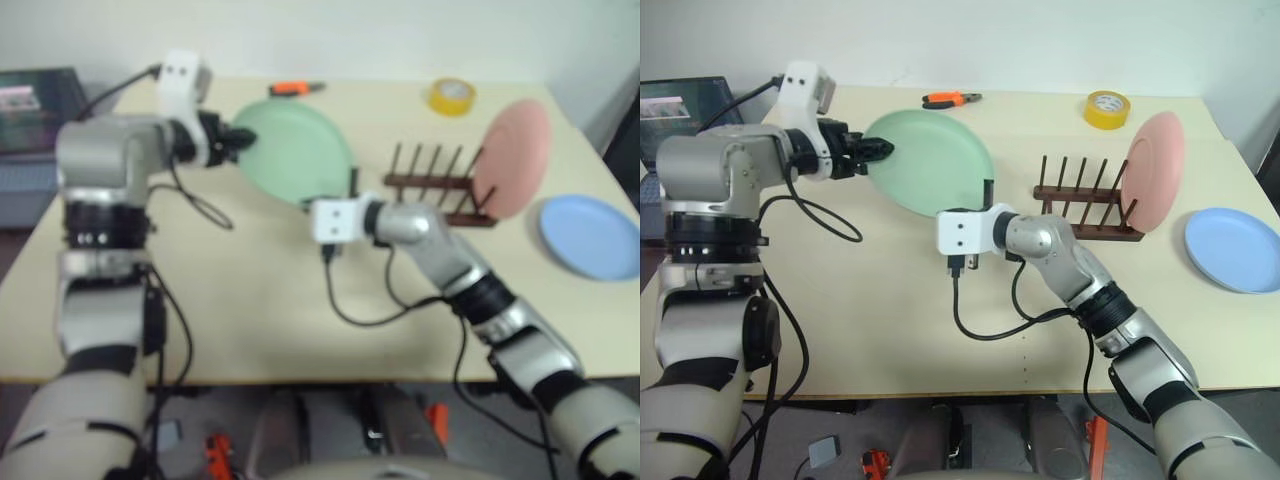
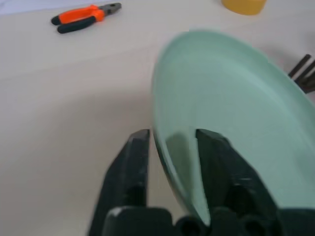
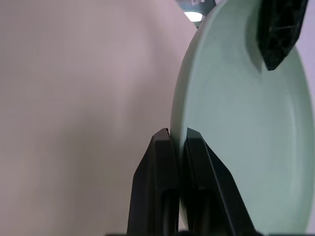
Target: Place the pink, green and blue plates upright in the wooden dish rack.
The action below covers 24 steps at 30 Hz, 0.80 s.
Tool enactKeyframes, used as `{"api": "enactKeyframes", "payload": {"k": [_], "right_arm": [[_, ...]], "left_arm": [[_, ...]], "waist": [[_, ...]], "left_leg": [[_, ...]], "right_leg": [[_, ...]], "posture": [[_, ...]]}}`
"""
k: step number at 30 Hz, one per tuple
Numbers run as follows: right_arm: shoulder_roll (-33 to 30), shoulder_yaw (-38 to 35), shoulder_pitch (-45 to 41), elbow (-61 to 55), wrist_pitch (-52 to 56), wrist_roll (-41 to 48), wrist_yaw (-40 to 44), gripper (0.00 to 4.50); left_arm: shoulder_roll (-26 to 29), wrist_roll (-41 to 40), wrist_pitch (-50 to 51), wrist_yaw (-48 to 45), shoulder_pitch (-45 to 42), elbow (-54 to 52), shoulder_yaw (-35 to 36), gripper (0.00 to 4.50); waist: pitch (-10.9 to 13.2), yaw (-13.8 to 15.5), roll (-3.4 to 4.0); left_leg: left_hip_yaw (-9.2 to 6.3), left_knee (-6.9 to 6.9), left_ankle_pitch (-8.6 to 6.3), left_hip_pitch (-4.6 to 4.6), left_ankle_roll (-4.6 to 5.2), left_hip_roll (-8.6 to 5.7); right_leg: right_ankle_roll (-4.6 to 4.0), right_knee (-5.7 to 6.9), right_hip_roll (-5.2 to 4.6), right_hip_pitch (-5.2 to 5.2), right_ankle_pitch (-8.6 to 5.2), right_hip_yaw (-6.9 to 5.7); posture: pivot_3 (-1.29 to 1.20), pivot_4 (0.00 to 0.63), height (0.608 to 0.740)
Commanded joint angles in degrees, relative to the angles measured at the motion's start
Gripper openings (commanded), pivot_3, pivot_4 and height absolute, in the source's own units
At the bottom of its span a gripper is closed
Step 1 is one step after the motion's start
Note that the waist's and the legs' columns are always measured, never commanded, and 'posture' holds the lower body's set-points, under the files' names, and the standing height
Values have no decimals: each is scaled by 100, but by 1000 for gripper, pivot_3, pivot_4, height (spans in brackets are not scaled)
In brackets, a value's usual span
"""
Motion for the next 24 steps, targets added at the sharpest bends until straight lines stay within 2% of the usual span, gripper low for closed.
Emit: {"api": "enactKeyframes", "payload": {"k": [1, 3, 8, 11, 16, 19, 24], "right_arm": [[61, -396, -131, -152, -128, 200, -123, 0], [71, -424, -125, -163, -138, 237, -107, 0], [110, -701, -141, -221, 11, 528, -44, 0], [135, -1118, -188, -203, 171, 1015, 6, 0], [11, -1844, -332, -87, 559, 1823, -40, 0], [-121, -2462, -496, -102, 1019, 2488, -15, 0], [-419, -2804, -555, -142, 1251, 2730, 156, 0]], "left_arm": [[94, -6, -88, -48, -74, -124, -4, 2898], [182, -46, -232, -193, -35, -192, -6, 3656], [646, -498, -1158, -1075, 323, -787, 426, 3656], [851, -737, -2125, -1601, 848, -1202, 744, 3656], [843, -1343, -2916, -2191, 1544, -1738, 1249, 3656], [794, -1499, -3224, -2362, 1822, -1858, 1293, 3656], [728, -1600, -3378, -2334, 1806, -1783, 1321, 3656]], "waist": [[0, -3, 0], [0, -8, 0], [0, -18, 0], [0, -23, 0], [0, 0, 0], [0, 74, 0], [-6, 37, -10]], "left_leg": [[0, 0, 0, 0, 0, 0], [0, -1, 0, 0, 0, 1], [1, -5, 0, 0, 0, 4], [1, -7, 0, 3, 0, 5], [1, -2, 0, 3, 0, 6], [-3, 2, 2, 5, 3, 7], [6, -1, 5, 6, 11, 0]], "right_leg": [[-1, 0, 0, 0, 1, -1], [-1, 0, 1, 0, 0, -1], [-10, -2, 2, -2, 4, 0], [-15, -2, 1, -2, 6, 2], [-26, 0, -6, 1, 11, -1], [-25, -1, -30, 13, 12, -10], [-6, -10, -41, 16, 7, -9]], "posture": [[0, 150, 740], [0, 150, 740], [0, 150, 740], [0, 150, 740], [0, 150, 740], [0, 150, 740], [0, 150, 740]]}}
